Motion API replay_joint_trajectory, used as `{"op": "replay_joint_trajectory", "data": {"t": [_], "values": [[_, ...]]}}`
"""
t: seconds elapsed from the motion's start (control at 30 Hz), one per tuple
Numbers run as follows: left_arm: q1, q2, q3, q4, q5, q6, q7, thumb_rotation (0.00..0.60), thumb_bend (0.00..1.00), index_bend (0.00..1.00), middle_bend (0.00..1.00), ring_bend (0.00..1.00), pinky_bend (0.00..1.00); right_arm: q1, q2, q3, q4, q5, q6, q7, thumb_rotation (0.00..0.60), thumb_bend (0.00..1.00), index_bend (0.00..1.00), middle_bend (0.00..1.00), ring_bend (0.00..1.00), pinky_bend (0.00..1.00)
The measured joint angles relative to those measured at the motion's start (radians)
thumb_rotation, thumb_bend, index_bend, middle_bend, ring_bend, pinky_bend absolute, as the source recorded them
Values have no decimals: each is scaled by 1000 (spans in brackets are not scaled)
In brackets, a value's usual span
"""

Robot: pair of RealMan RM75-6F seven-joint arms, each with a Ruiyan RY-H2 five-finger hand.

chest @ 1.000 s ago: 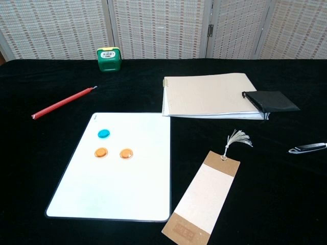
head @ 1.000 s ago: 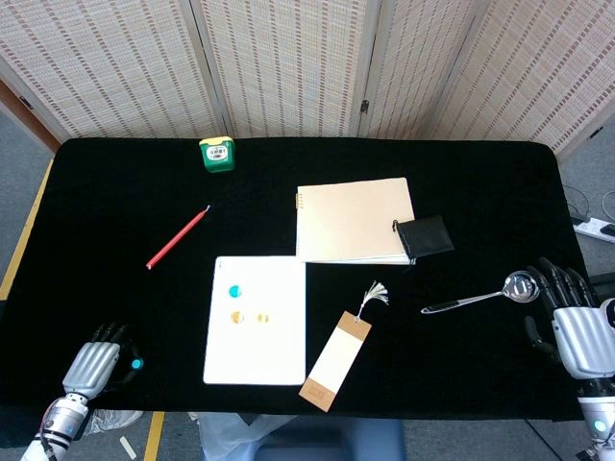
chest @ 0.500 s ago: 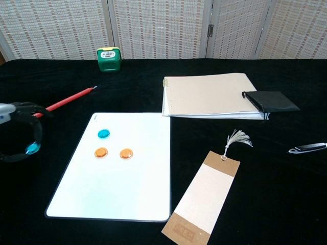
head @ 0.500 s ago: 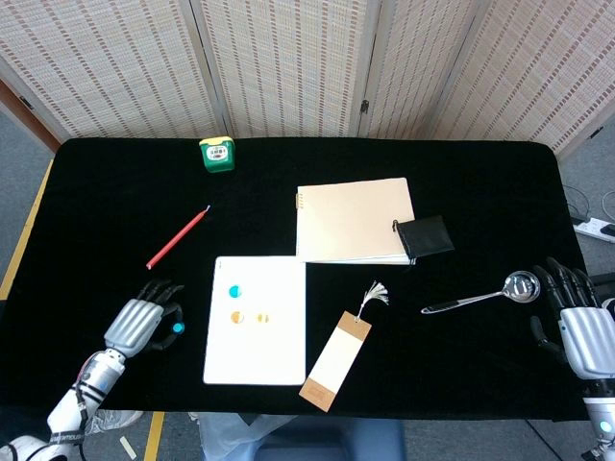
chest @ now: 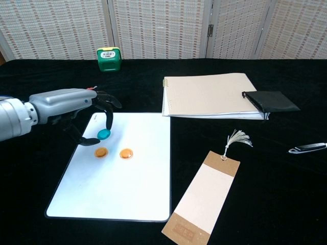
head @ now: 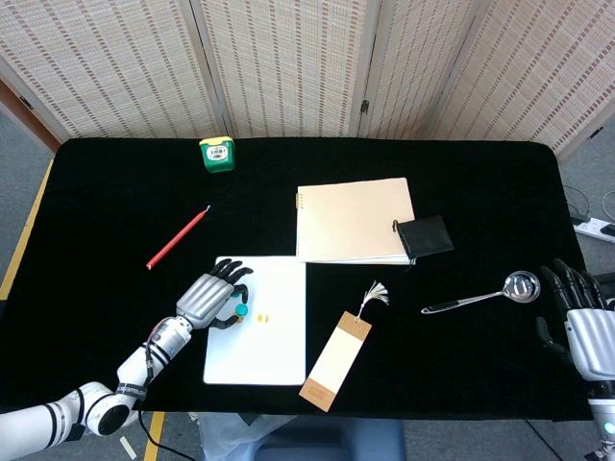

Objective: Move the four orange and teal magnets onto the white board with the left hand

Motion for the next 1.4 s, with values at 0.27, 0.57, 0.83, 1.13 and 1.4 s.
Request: {"op": "replay_joint_trajectory", "data": {"t": [0.27,0.57,0.83,1.13,1.4], "values": [[-71,-63,-34,59,-99,-70,48,600,370,494,152,0,0,-1,1,1,4,6,-4,3,600,529,0,20,0,0],[-159,-144,-57,148,-273,-123,155,600,370,489,152,0,0,-4,0,3,11,13,-5,8,600,529,0,21,0,0],[-203,-163,-56,175,-352,-131,193,600,371,480,152,0,0,-11,0,3,15,19,-2,13,600,529,0,21,0,0],[-231,-168,-41,188,-412,-126,219,600,366,364,146,0,0,-14,1,5,17,22,-1,16,600,529,0,21,0,0],[-200,-116,-53,115,-385,-61,145,600,366,229,134,0,0,-14,8,9,11,20,1,14,600,529,0,21,0,0]]}}
